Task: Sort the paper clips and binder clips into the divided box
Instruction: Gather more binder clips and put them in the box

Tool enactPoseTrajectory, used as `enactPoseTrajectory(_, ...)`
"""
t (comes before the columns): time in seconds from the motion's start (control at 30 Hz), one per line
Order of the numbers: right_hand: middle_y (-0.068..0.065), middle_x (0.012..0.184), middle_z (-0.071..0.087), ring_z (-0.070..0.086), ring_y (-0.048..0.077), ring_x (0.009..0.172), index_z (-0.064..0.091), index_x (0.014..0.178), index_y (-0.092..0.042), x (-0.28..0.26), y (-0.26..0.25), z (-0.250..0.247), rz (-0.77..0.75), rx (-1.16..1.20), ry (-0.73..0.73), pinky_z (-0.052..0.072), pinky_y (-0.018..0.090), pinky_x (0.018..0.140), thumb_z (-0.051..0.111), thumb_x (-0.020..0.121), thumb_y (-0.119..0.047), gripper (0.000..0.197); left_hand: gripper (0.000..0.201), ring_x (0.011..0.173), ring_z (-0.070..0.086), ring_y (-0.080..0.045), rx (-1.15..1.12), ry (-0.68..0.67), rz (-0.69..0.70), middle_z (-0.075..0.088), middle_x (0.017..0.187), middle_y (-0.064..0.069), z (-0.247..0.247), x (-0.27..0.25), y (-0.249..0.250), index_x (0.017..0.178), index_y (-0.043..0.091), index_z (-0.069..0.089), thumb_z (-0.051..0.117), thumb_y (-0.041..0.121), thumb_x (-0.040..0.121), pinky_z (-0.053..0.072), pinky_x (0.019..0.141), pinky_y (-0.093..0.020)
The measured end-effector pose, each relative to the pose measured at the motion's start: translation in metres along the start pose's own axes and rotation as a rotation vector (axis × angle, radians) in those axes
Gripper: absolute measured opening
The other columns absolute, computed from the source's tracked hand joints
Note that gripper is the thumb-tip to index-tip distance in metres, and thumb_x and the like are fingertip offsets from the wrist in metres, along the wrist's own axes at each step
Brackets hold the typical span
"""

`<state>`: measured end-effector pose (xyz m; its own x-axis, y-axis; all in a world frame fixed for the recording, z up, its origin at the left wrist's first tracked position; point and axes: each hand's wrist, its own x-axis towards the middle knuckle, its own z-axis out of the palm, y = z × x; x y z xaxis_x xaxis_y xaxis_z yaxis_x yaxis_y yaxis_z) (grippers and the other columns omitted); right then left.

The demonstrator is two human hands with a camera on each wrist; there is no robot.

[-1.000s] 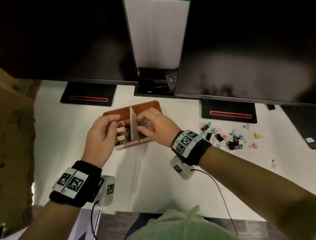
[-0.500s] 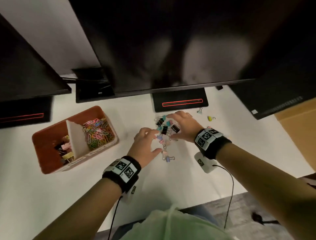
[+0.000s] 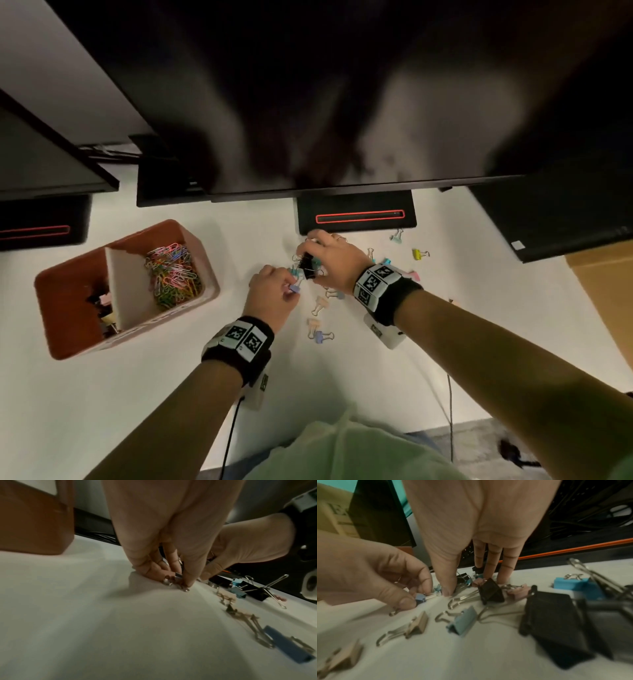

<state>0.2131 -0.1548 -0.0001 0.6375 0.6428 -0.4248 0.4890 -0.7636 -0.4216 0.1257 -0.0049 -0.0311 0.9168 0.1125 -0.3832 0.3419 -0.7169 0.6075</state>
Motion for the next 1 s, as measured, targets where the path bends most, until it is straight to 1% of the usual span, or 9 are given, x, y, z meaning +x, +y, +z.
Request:
enactPoseTrajectory(0.07,0.002,0.138,0.039,0.045,0.028,0.117,0.041,0.126,-0.027,0.0,-0.002,0.002,-0.056,-0.032,-0.029,0.045,0.044,0.096,0.067,0.079,-0.024,0.054,0.016,0.085,0.057,-0.023,0.0,-0.016,0.01,0.05,0.089,0.001,-0.004,-0.002,-0.004,0.087,0.013,0.062,0.069,0.008,0.073,0.044,0.076,-0.026)
enactPoseTrajectory(0.17,0.001,0.127,0.05,0.048,0.026,0.114,0.041,0.126,-0.026,0.002,-0.007,0.006,-0.089,-0.056,-0.044,0.046,0.04,0.091,0.065,0.081,-0.027,0.051,0.015,0.081,0.056,-0.025,-0.002,-0.011,0.024,0.053,0.084,0.002,-0.007,-0.006,-0.01,0.081,0.014,0.062,0.069,0.008,0.069,0.046,0.076,-0.032)
enactPoseTrajectory(0.3,0.004,0.125,0.051,0.052,0.027,0.11,0.032,0.138,-0.028,0.004,-0.015,0.008,-0.123,-0.093,-0.06,0.046,0.036,0.085,0.06,0.085,-0.03,0.06,0.013,0.077,0.052,-0.02,-0.041,0.058,-0.007,0.054,0.079,0.001,-0.007,-0.013,-0.019,0.078,0.012,0.063,0.07,0.008,0.068,0.036,0.065,-0.017)
enactPoseTrajectory(0.47,0.01,0.113,0.049,0.056,0.031,0.097,0.046,0.126,-0.021,0.005,-0.026,0.013,-0.102,-0.052,-0.095,0.047,0.034,0.078,0.058,0.087,-0.027,0.041,0.015,0.076,0.054,-0.028,-0.006,0.089,0.039,0.059,0.081,-0.01,-0.008,-0.022,-0.029,0.081,0.009,0.064,0.07,0.007,0.067,0.045,0.066,-0.032)
enactPoseTrajectory(0.63,0.008,0.111,0.049,0.055,0.026,0.095,0.051,0.12,-0.018,0.001,-0.027,0.017,-0.043,0.109,-0.069,0.048,0.031,0.084,0.063,0.084,-0.019,0.038,0.013,0.07,0.056,-0.021,-0.09,0.125,0.052,0.057,0.079,-0.006,-0.017,-0.035,-0.034,0.079,0.008,0.065,0.071,0.006,0.068,0.044,0.063,-0.024)
enactPoseTrajectory(0.7,0.007,0.11,0.051,0.055,0.025,0.096,0.052,0.119,-0.018,-0.002,-0.026,0.017,-0.048,0.151,-0.032,0.047,0.029,0.085,0.065,0.083,-0.019,0.039,0.013,0.067,0.057,-0.017,-0.141,0.127,0.071,0.058,0.079,-0.004,-0.024,-0.041,-0.031,0.079,0.01,0.065,0.072,0.007,0.068,0.043,0.061,-0.014)
enactPoseTrajectory(0.77,0.007,0.109,0.052,0.056,0.023,0.093,0.054,0.118,-0.018,-0.007,-0.029,0.016,-0.065,0.195,0.018,0.049,0.029,0.085,0.067,0.081,-0.018,0.039,0.015,0.065,0.057,-0.011,-0.201,0.155,0.118,0.059,0.078,-0.002,-0.037,-0.052,-0.026,0.078,0.013,0.065,0.075,0.007,0.068,0.043,0.059,-0.01)
enactPoseTrajectory(0.87,0.005,0.106,0.052,0.052,0.015,0.083,0.055,0.115,-0.018,-0.011,-0.046,0.008,-0.133,0.231,0.108,0.052,0.032,0.082,0.068,0.08,-0.017,0.037,0.019,0.07,0.057,-0.013,-0.323,0.22,0.179,0.059,0.078,0.0,-0.072,-0.074,-0.017,0.079,0.015,0.065,0.075,0.003,0.068,0.049,0.061,-0.016)
enactPoseTrajectory(1.0,0.003,0.1,0.051,0.052,0.014,0.079,0.058,0.112,-0.017,-0.006,-0.096,-0.011,-0.298,0.269,0.171,0.049,0.025,0.075,0.069,0.079,-0.015,0.035,0.023,0.07,0.059,-0.012,-0.377,0.349,0.105,0.061,0.079,-0.002,-0.135,-0.097,-0.038,0.083,0.017,0.067,0.075,0.001,0.069,0.052,0.067,-0.015)
